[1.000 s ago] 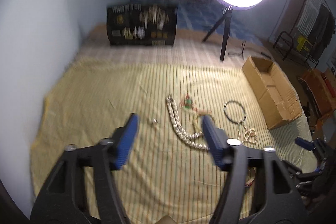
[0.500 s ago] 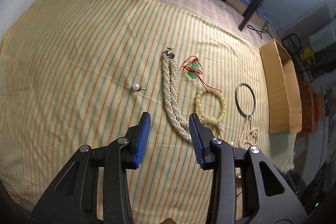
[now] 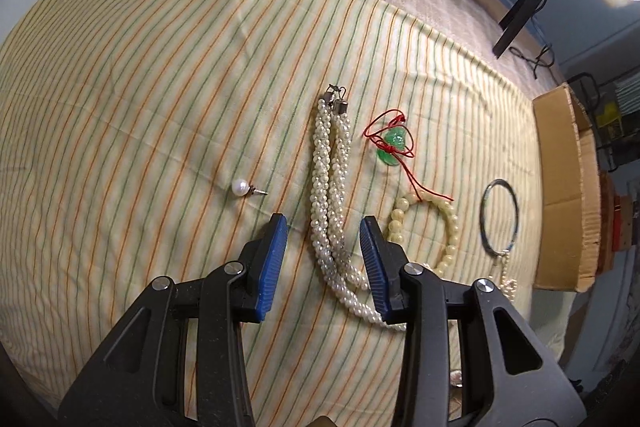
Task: Organize jewelry
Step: 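Move left tool to the twisted pearl necklace while right tool approaches the brown watch, then close left tool on the twisted pearl necklace while right tool grips the brown watch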
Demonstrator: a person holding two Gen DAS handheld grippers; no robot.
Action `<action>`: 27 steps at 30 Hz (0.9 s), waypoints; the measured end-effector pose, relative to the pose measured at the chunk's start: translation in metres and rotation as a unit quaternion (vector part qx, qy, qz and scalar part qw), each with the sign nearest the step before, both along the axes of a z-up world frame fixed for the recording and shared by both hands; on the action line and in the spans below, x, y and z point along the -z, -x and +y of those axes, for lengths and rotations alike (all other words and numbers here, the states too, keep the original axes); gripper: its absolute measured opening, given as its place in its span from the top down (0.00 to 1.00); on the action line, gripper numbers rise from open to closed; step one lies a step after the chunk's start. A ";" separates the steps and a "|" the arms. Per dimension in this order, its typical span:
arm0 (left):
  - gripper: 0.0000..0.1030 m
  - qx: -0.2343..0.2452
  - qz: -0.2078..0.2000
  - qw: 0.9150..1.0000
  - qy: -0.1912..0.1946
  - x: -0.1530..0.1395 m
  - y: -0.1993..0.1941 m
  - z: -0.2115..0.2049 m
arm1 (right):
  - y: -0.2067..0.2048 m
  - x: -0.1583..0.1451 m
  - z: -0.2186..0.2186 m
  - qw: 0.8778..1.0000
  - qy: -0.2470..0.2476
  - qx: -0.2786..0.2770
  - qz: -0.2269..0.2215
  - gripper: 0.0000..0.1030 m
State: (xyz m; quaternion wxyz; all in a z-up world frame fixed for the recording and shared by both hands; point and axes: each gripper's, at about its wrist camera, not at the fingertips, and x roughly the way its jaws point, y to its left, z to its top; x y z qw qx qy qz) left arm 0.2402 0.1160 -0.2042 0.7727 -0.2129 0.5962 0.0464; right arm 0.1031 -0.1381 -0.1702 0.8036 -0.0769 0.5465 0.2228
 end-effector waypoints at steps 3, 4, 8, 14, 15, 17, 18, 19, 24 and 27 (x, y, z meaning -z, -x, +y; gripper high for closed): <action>0.63 0.016 0.003 0.999 -0.027 0.004 -0.008 -0.011 | -0.002 0.002 0.001 1.000 0.004 -0.002 0.001 0.57; 0.63 0.021 0.001 0.999 -0.038 0.005 -0.009 -0.014 | -0.003 0.002 0.002 1.000 0.005 -0.003 0.001 0.57; 0.66 0.039 -0.014 0.996 -0.080 0.007 -0.012 -0.027 | -0.003 0.004 0.007 1.000 0.013 -0.009 0.003 0.57; 0.86 0.037 -0.025 0.995 -0.089 0.009 -0.011 -0.023 | -0.005 0.014 0.019 0.999 0.028 -0.021 0.006 0.57; 0.86 0.036 -0.026 0.995 -0.085 0.009 -0.011 -0.021 | -0.004 0.016 0.023 0.999 0.038 -0.026 0.001 0.57; 0.86 0.037 -0.029 0.995 -0.085 0.010 -0.011 -0.020 | -0.003 0.021 0.027 0.998 0.051 -0.033 -0.004 0.57; 0.87 0.038 -0.031 0.995 -0.086 0.008 -0.008 -0.020 | -0.002 0.025 0.030 0.998 0.059 -0.038 -0.002 0.57; 0.87 0.038 -0.032 0.995 -0.086 0.008 -0.007 -0.019 | -0.002 0.029 0.032 0.997 0.064 -0.042 -0.001 0.57; 0.87 0.034 -0.039 0.996 -0.069 0.000 0.004 -0.009 | 0.001 0.034 0.039 0.994 0.087 -0.057 -0.019 0.75; 0.88 0.036 -0.051 0.996 -0.064 -0.010 0.014 -0.003 | 0.002 0.031 0.038 0.994 0.085 -0.057 -0.022 0.89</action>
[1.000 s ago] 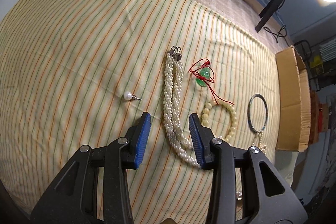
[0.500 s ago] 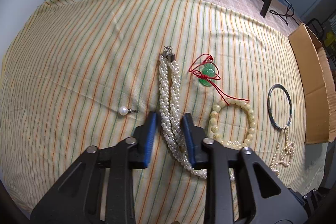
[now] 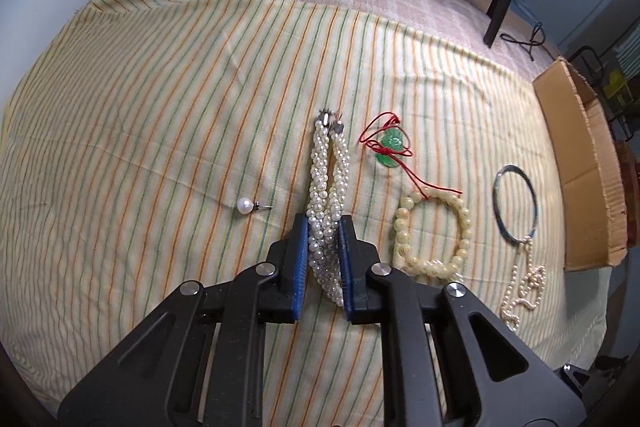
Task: Organize jewelry
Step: 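Close left tool on the twisted pearl necklace while right tool grips the brown watch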
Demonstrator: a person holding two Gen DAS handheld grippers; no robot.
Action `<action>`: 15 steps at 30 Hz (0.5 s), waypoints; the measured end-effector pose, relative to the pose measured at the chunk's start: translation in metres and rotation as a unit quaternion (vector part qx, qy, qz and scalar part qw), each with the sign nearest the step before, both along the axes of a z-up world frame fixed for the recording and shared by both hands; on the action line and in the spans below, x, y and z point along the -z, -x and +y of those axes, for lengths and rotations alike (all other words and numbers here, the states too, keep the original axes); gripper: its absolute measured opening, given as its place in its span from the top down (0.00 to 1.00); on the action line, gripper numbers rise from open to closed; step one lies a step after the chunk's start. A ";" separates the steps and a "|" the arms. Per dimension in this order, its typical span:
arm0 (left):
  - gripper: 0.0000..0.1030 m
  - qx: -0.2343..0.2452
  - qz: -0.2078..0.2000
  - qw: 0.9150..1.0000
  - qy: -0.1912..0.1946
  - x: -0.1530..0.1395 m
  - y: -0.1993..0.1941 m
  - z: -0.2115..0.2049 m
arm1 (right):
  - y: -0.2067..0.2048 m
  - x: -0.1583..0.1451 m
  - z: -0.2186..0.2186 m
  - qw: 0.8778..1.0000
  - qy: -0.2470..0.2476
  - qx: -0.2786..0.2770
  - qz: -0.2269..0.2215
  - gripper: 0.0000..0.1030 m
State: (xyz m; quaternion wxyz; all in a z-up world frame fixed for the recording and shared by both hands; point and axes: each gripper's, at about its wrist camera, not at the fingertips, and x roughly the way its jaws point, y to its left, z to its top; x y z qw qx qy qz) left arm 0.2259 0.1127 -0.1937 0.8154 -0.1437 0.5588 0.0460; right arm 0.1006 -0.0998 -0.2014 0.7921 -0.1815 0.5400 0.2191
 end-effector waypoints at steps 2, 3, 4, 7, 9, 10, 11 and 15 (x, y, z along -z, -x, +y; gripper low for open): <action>0.88 0.000 -0.010 1.000 0.004 -0.008 0.005 -0.001 | 0.001 -0.001 -0.001 1.000 -0.003 0.002 0.000 0.90; 0.88 0.002 -0.018 1.000 0.004 -0.014 0.008 0.000 | 0.001 -0.002 -0.003 1.000 -0.006 0.004 0.000 0.90; 0.88 0.002 -0.023 1.000 0.003 -0.017 0.008 -0.003 | 0.001 -0.004 -0.004 1.000 -0.008 0.006 -0.001 0.90; 0.88 0.007 -0.047 0.999 0.005 -0.034 0.014 -0.004 | 0.002 -0.011 -0.007 1.000 -0.009 0.010 -0.016 0.90; 0.88 0.012 -0.065 0.998 0.009 -0.049 0.022 -0.004 | 0.003 -0.018 -0.010 0.999 -0.013 0.014 -0.027 0.90; 0.89 0.015 -0.073 0.997 0.009 -0.056 0.025 -0.006 | 0.003 -0.021 -0.012 0.999 -0.016 0.017 -0.031 0.90; 0.89 0.017 -0.079 0.997 0.011 -0.061 0.027 -0.007 | 0.006 -0.025 -0.014 0.999 -0.018 0.019 -0.035 0.90; 0.90 0.027 -0.110 0.993 0.016 -0.087 0.039 -0.012 | 0.010 -0.039 -0.023 0.997 -0.025 0.029 -0.060 0.90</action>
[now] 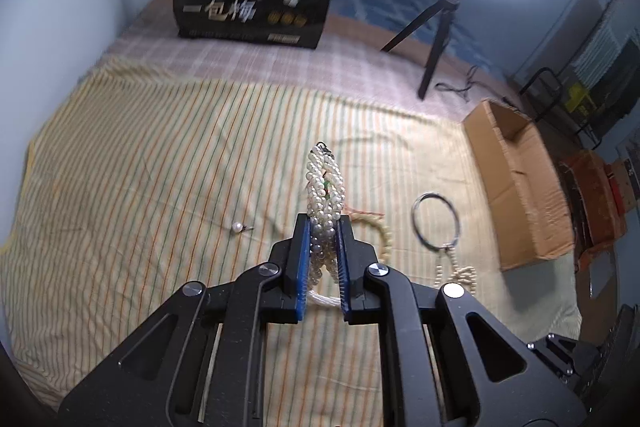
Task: Organize jewelry
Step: 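Close left tool on the twisted pearl necklace while right tool grips the brown watch, then lift and carry the pearl necklace and watch in both tools over the cardboard box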
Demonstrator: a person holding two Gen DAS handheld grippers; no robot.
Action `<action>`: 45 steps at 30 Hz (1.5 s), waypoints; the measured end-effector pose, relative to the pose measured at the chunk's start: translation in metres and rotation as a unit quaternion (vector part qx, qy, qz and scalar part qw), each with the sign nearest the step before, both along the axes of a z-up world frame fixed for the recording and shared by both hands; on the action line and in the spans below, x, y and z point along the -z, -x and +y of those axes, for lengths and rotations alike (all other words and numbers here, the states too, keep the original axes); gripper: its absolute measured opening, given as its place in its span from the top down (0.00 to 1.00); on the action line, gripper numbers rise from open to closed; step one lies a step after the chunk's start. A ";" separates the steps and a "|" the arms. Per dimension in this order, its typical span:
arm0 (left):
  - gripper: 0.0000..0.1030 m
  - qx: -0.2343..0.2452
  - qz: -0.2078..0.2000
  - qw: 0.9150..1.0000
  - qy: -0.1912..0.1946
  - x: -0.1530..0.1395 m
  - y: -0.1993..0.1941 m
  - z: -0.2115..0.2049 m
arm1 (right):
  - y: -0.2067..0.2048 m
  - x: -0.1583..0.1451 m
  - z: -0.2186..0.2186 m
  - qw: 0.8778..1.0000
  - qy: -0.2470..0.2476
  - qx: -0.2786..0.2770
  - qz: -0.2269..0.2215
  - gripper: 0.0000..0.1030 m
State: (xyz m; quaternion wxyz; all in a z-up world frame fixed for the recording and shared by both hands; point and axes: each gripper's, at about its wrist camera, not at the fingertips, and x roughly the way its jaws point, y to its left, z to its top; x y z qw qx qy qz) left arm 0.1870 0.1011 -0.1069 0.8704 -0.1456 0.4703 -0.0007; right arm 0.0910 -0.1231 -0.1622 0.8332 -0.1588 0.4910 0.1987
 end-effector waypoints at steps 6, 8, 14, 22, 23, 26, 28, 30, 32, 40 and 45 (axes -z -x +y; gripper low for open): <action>0.91 0.017 -0.041 0.999 0.002 -0.031 0.004 -0.016 | -0.001 -0.023 -0.013 0.999 -0.011 0.021 -0.034 0.90; 0.91 0.025 -0.053 0.998 0.001 -0.041 0.006 -0.023 | -0.001 -0.031 -0.018 0.999 -0.015 0.028 -0.043 0.90; 0.91 0.047 -0.073 0.996 0.013 -0.060 0.002 -0.044 | -0.010 -0.056 -0.041 0.995 -0.022 0.054 -0.076 0.90; 0.91 0.068 -0.096 0.993 0.028 -0.079 -0.011 -0.077 | -0.027 -0.074 -0.078 0.989 -0.028 0.104 -0.101 0.90; 0.91 0.069 -0.099 0.992 0.031 -0.082 -0.015 -0.080 | -0.029 -0.076 -0.084 0.988 -0.028 0.110 -0.102 0.90; 0.91 0.072 -0.107 0.991 0.042 -0.090 -0.024 -0.091 | -0.034 -0.081 -0.097 0.986 -0.030 0.124 -0.106 0.90; 0.91 0.076 -0.109 0.990 0.049 -0.093 -0.031 -0.098 | -0.037 -0.084 -0.106 0.984 -0.032 0.135 -0.108 0.90; 0.91 0.080 -0.112 0.989 0.053 -0.096 -0.038 -0.107 | -0.043 -0.086 -0.117 0.983 -0.032 0.146 -0.110 0.90; 0.91 0.087 -0.114 0.988 0.058 -0.097 -0.046 -0.118 | -0.048 -0.088 -0.125 0.981 -0.032 0.154 -0.112 0.90; 0.91 0.102 -0.117 0.986 0.062 -0.096 -0.074 -0.152 | -0.071 -0.090 -0.150 0.978 -0.029 0.174 -0.114 0.90; 0.91 0.117 -0.116 0.984 0.066 -0.092 -0.091 -0.175 | -0.085 -0.084 -0.164 0.977 -0.028 0.182 -0.104 0.90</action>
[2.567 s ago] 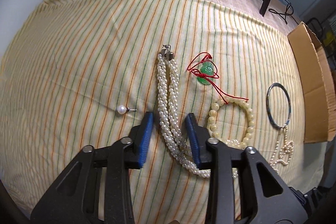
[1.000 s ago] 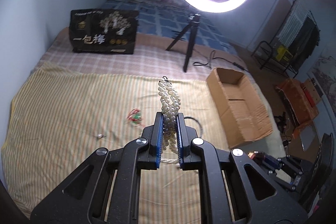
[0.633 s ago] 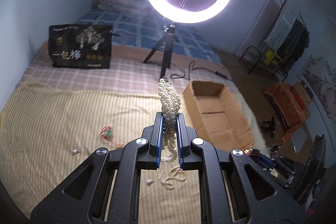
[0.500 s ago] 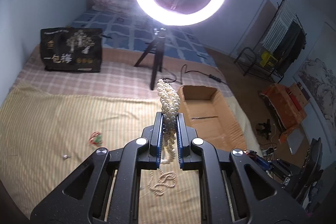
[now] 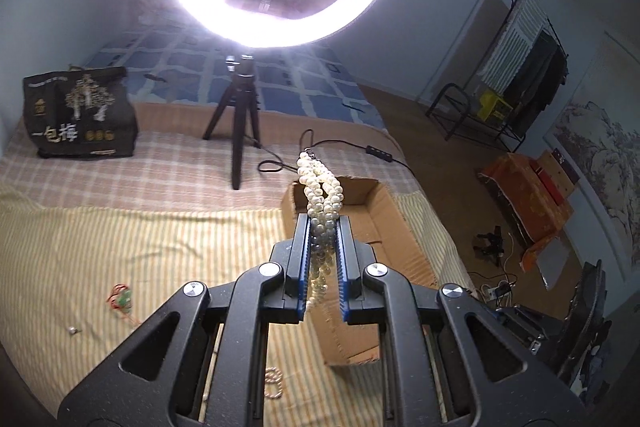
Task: Organize jewelry
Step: 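Lift and carry the pearl necklace and watch in both tools over the cardboard box, then open both tools to drop the pearl necklace and watch into the box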
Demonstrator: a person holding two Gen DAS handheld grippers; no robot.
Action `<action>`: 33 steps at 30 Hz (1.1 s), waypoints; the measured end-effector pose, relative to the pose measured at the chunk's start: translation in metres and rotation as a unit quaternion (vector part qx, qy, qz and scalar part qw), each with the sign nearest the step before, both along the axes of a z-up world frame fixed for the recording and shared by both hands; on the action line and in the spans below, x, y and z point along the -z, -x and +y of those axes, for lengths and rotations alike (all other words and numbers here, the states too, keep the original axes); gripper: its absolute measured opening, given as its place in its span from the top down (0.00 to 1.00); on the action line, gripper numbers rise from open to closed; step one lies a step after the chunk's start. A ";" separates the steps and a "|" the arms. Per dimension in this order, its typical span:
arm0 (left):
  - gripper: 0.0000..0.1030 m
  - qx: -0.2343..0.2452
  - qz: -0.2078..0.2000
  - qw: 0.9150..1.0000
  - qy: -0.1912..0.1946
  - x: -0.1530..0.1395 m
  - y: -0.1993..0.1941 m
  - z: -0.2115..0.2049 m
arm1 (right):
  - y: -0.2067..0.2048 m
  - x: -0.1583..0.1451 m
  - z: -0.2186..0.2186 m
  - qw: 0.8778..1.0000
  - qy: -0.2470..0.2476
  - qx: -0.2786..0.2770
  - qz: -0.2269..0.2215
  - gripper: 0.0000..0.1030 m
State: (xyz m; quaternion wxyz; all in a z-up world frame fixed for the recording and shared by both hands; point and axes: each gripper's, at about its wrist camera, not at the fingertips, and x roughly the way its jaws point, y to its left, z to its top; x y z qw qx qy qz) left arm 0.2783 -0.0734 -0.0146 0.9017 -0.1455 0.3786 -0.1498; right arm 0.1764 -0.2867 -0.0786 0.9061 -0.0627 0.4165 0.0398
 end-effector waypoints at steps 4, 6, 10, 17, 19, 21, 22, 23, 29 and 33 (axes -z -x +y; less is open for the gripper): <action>0.91 0.011 0.003 1.000 0.002 0.005 -0.011 -0.018 | -0.005 0.006 -0.007 1.000 0.010 0.004 0.004 0.90; 0.91 0.018 0.007 1.000 0.002 0.010 -0.018 -0.027 | -0.008 0.011 -0.009 1.000 0.013 0.005 0.010 0.90; 0.91 0.025 0.012 1.000 0.009 0.016 -0.029 -0.038 | -0.014 0.016 -0.010 1.000 0.016 0.003 0.016 0.90; 0.91 0.036 0.024 0.999 0.017 0.033 -0.045 -0.053 | -0.021 0.024 -0.013 1.000 0.015 0.001 0.026 0.90; 0.91 0.037 0.027 0.999 0.016 0.037 -0.048 -0.056 | -0.024 0.028 -0.014 0.999 0.013 0.001 0.032 0.90; 0.91 0.039 0.030 0.999 0.016 0.040 -0.049 -0.059 | -0.026 0.031 -0.015 0.999 0.011 0.002 0.036 0.90; 0.91 0.041 0.031 0.999 0.016 0.040 -0.049 -0.060 | -0.028 0.033 -0.016 0.999 0.010 0.004 0.038 0.90; 0.91 0.042 0.032 0.999 0.015 0.041 -0.050 -0.061 | -0.028 0.034 -0.016 0.999 0.010 0.003 0.039 0.90; 0.91 0.045 0.034 0.998 0.014 0.044 -0.052 -0.063 | -0.031 0.038 -0.015 0.999 0.004 0.000 0.044 0.90; 0.83 0.041 0.032 0.998 0.018 0.041 -0.052 -0.061 | -0.029 0.034 -0.011 0.999 0.015 -0.002 0.034 0.65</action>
